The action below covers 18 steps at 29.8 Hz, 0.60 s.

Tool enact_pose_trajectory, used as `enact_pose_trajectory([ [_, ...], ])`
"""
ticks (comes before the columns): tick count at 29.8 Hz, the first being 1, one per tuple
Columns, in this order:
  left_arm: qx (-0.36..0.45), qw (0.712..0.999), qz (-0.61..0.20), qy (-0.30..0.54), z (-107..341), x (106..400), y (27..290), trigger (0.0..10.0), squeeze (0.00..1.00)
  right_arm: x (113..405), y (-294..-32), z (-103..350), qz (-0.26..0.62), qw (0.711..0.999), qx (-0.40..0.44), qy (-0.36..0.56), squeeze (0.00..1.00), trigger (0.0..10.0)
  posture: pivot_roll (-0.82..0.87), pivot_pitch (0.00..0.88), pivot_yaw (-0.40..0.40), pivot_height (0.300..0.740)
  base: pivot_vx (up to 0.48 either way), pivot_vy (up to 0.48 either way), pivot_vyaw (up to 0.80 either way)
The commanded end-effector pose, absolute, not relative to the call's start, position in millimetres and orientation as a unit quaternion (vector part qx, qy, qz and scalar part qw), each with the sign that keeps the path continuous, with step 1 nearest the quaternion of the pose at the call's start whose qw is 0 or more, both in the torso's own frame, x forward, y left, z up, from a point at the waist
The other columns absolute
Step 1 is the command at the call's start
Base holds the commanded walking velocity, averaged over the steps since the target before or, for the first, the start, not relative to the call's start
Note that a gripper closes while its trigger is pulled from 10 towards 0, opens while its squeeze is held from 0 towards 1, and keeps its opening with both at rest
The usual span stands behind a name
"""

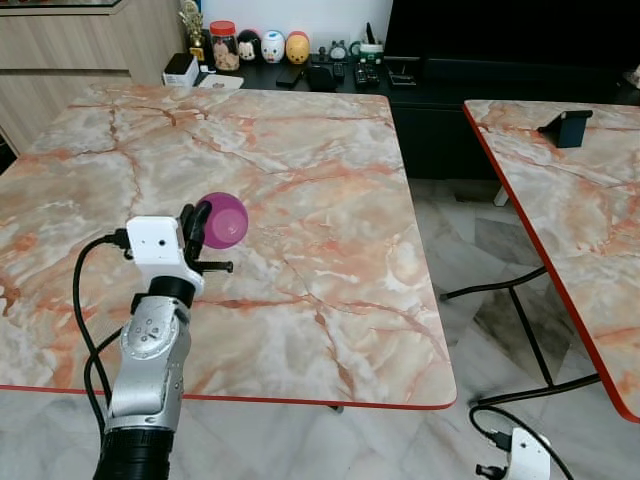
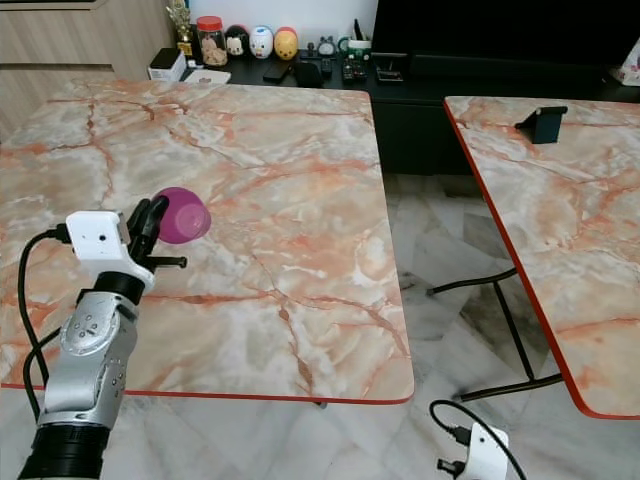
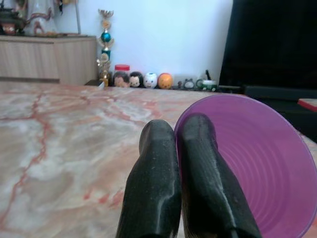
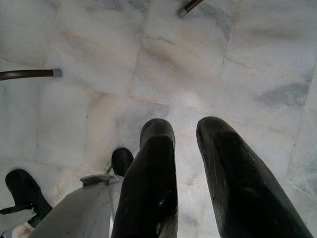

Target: Setting the table

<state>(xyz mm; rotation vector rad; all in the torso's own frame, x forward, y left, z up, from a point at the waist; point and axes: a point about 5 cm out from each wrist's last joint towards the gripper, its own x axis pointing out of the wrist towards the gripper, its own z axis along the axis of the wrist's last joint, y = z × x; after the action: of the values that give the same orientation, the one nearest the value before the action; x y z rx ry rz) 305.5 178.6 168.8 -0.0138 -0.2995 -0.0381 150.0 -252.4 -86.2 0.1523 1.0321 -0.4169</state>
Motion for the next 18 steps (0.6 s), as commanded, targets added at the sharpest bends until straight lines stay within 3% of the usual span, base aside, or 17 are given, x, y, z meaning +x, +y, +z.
enact_pose_trajectory([
  [1,-0.008,0.985,-0.025,-0.169,177.0,307.7,174.7,10.0,0.00,146.0,-255.1,-86.9,-0.208,0.842,0.074,0.492,0.00,10.0,0.02,0.000,-0.060,0.740,0.000,0.000,0.00],
  [11,-0.011,0.986,-0.032,-0.166,175.2,312.0,170.4,10.0,0.00,145.2,-251.2,-88.5,-0.211,0.839,0.077,0.496,0.00,10.0,0.01,0.000,-0.039,0.740,0.000,0.000,0.00],
  [18,-0.007,0.985,-0.034,-0.171,178.4,315.5,168.5,10.0,0.00,145.3,-249.9,-88.9,-0.213,0.839,0.083,0.494,0.00,10.0,0.01,0.000,-0.034,0.740,0.000,-0.376,0.00],
])
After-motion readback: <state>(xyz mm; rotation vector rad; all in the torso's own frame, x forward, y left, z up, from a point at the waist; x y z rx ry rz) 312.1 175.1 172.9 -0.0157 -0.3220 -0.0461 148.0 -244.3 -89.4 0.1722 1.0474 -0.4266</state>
